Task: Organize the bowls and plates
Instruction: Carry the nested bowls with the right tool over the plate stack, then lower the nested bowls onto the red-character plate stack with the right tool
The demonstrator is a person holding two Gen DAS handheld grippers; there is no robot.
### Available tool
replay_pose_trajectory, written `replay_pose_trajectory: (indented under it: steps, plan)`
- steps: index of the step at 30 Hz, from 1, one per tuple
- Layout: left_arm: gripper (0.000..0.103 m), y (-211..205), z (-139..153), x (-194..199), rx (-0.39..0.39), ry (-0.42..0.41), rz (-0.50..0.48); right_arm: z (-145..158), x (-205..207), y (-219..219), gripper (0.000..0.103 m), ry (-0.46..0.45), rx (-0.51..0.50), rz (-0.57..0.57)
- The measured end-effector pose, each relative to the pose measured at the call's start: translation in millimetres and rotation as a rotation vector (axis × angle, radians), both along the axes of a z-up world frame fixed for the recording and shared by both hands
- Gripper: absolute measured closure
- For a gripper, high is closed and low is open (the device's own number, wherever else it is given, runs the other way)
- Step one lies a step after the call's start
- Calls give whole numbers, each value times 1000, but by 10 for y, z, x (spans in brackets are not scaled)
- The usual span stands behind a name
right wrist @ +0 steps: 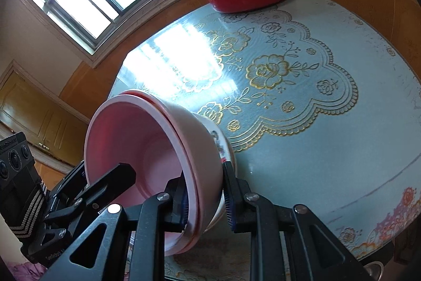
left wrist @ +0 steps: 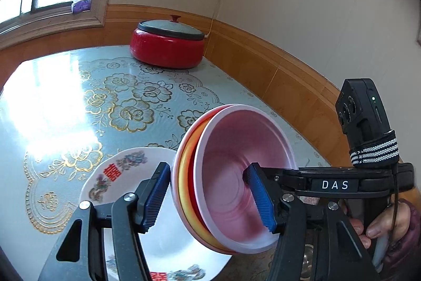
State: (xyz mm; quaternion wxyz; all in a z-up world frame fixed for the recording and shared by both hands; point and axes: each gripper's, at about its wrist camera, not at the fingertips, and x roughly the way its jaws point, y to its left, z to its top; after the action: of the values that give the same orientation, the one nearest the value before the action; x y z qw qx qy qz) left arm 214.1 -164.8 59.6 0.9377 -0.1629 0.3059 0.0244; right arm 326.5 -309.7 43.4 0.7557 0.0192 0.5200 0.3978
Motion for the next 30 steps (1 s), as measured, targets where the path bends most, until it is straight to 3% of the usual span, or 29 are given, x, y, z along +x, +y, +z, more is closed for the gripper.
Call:
replay_pose_trajectory:
  steps: [11, 16, 20, 30]
  plan:
    - [42, 570, -135, -253, -75, 75, -3, -174, -264, 561, 82, 61, -49, 57]
    - [43, 574, -341, -170, -109, 126, 13, -316, -169, 592, 82, 75, -99, 56]
    - [44, 534, -467, -121, -119, 180, 44, -487, -22, 600, 80, 146, -110, 53]
    - [44, 558, -504, -133, -154, 185, 125, -545, 49, 606, 70, 167, -96, 129]
